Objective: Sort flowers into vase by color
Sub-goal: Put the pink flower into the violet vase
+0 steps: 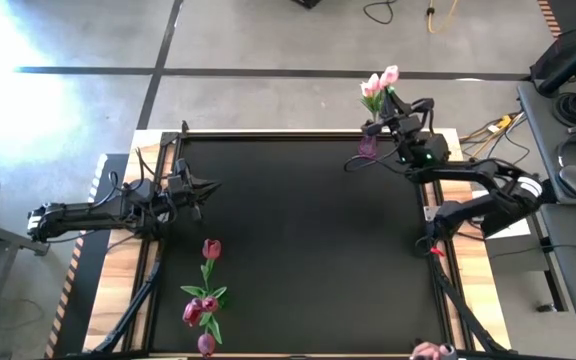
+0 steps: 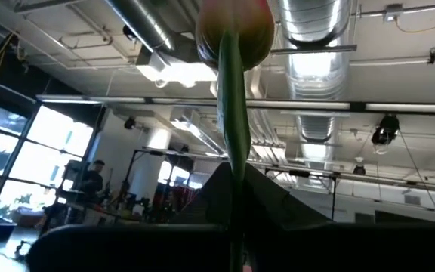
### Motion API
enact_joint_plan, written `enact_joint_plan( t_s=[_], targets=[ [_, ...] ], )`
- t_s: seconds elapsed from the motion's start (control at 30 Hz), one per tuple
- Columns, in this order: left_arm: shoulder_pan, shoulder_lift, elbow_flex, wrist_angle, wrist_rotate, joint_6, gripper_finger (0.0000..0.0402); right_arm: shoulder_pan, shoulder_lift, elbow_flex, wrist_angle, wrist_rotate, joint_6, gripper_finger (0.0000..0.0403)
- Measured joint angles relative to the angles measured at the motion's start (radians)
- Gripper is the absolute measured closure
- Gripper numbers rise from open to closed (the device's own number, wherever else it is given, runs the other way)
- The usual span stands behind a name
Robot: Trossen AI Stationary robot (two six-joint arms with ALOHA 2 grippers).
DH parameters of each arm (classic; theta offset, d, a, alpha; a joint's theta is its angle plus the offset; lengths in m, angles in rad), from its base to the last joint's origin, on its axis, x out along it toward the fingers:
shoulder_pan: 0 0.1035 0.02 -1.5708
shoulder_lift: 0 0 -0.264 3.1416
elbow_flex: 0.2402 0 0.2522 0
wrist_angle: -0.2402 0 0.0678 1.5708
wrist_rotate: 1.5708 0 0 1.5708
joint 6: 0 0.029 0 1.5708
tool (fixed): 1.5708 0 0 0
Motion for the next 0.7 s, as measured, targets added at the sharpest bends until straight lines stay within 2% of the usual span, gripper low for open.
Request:
enact_joint_plan(
  t_s=[0.37,0.53,0.7],
  targets=[
    [0.000,0.000,0.000,0.000,0.000,-0.015,0.0402,-0.009,0.046,0.040,-0.002,-0.014,0.008,0.0394],
    [0.000,0.000,0.000,0.000,0.000,-0.016,0.0402,-0.009,0.039,0.022,-0.002,0.035,0.005,0.0393],
    [0.000,0.000,0.000,0.000,0.000,-0.019,0.0402,-0.008,0.032,-0.006,-0.010,0.039,0.008,0.0387]
  ],
)
